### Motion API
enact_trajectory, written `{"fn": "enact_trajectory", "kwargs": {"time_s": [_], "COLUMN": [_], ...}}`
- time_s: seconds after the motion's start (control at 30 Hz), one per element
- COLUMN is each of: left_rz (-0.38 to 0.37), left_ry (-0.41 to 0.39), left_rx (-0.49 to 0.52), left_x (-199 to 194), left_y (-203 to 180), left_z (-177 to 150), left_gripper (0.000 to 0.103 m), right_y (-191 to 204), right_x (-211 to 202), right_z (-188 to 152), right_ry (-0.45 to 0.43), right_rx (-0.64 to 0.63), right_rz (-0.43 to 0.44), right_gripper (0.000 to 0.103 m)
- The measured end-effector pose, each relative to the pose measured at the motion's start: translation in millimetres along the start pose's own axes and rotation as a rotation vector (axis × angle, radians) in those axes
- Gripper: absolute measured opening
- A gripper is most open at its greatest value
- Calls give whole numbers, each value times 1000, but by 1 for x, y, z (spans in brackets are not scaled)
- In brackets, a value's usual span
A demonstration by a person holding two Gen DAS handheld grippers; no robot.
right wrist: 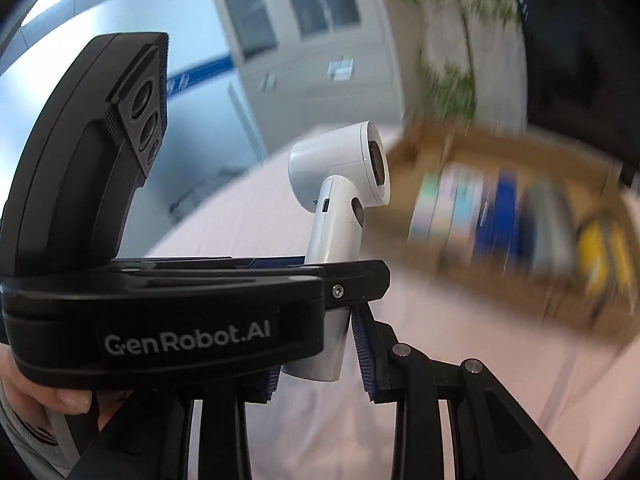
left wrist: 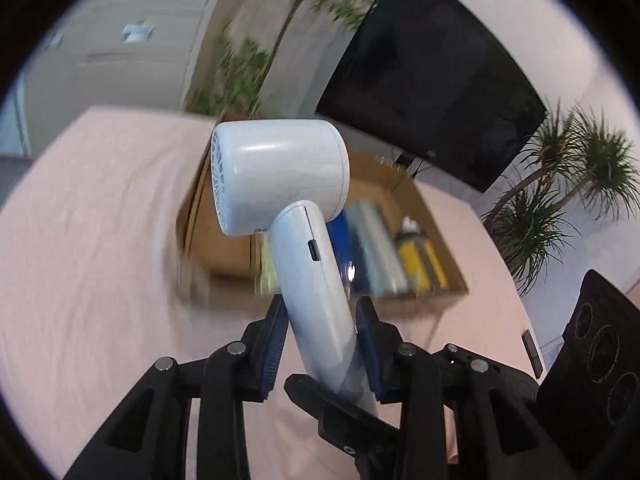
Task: Organize rigid objects
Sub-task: 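Grasp the white hair dryer with the right tool and lift it, then place the hair dryer in the box's divided compartment and release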
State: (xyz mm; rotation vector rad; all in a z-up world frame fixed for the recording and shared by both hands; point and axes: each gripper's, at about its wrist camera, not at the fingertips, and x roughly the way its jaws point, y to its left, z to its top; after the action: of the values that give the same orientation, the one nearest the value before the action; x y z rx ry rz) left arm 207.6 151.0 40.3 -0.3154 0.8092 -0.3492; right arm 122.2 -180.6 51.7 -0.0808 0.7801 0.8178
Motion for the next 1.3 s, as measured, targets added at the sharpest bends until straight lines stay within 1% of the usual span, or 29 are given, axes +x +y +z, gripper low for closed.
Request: {"fn": "enact_trajectory", "kwargs": {"time_s": [0.07, 0.13, 0.2, 0.27, 0.33, 0.4, 0.5, 0.57, 0.63, 0.67, 0.77, 0.8, 0.83, 0.87, 0.9, 0.93, 0.97, 1.0, 1.03, 1.07, 1.1, 1.17, 1.2, 1.23, 1.3], "left_rz": [-17, -39, -64, -81, -88, -96, -96, -93, -89, -82, -83, -73, -60, -46, -34, -18, 17, 49, 81, 136, 191, 238, 249, 267, 331], "left_ry": [6, 36, 82, 138, 191, 251, 308, 339, 349, 350, 343, 330, 309, 280, 241, 199, 125, 62, 8, -67, -143, -263, -298, -317, -344], "left_rx": [35, 38, 16, -15, -35, -62, -79, -93, -85, -76, -71, -60, -49, -39, -28, -13, 14, 43, 70, 99, 114, 145, 168, 183, 187], "left_x": [12, 31, 57, 87, 112, 137, 156, 163, 163, 164, 153, 147, 140, 130, 117, 103, 80, 61, 44, 23, 3, -26, -38, -45, -52], "left_y": [6, 17, 36, 58, 74, 92, 110, 115, 115, 113, 112, 110, 108, 105, 101, 97, 88, 80, 71, 57, 44, 23, 11, 1, -22], "left_z": [40, 67, 88, 100, 104, 102, 93, 86, 82, 83, 79, 78, 78, 77, 76, 74, 69, 64, 56, 45, 32, 9, -4, -14, -34], "left_gripper": [33, 33, 33, 33, 33, 33, 33, 33, 33, 33, 35, 36, 36, 36, 36, 39, 39, 44, 60, 72, 92, 93, 93, 93, 93], "right_y": [-7, -18, -32, -48, -61, -77, -91, -92, -89, -87, -83, -82, -81, -76, -74, -72, -68, -66, -64, -61, -58, -58, -61, -63, -73], "right_x": [12, 30, 58, 97, 125, 155, 186, 200, 207, 208, 206, 203, 199, 187, 172, 160, 144, 124, 107, 88, 70, 37, 24, 11, -10], "right_z": [36, 63, 87, 105, 114, 114, 104, 100, 98, 98, 99, 98, 98, 96, 94, 92, 88, 83, 80, 73, 65, 46, 36, 27, 9], "right_ry": [-49, -54, -26, 27, 79, 137, 217, 253, 282, 282, 298, 300, 299, 284, 261, 237, 216, 179, 144, 102, 66, 10, -4, -13, -24], "right_rx": [22, 68, 131, 181, 214, 260, 318, 319, 303, 300, 313, 313, 306, 273, 254, 232, 210, 187, 163, 119, 79, 35, 35, 42, 53], "right_rz": [-27, -39, -41, -49, -62, -62, -56, -49, -65, -62, -27, -17, -14, -35, -36, -29, -34, -44, -62, -104, -164, -285, -331, -363, -414], "right_gripper": [29, 29, 29, 29, 29, 29, 30, 31, 33, 35, 37, 38, 42, 47, 58, 74, 83, 93, 99, 102, 102, 103, 103, 103, 103]}}
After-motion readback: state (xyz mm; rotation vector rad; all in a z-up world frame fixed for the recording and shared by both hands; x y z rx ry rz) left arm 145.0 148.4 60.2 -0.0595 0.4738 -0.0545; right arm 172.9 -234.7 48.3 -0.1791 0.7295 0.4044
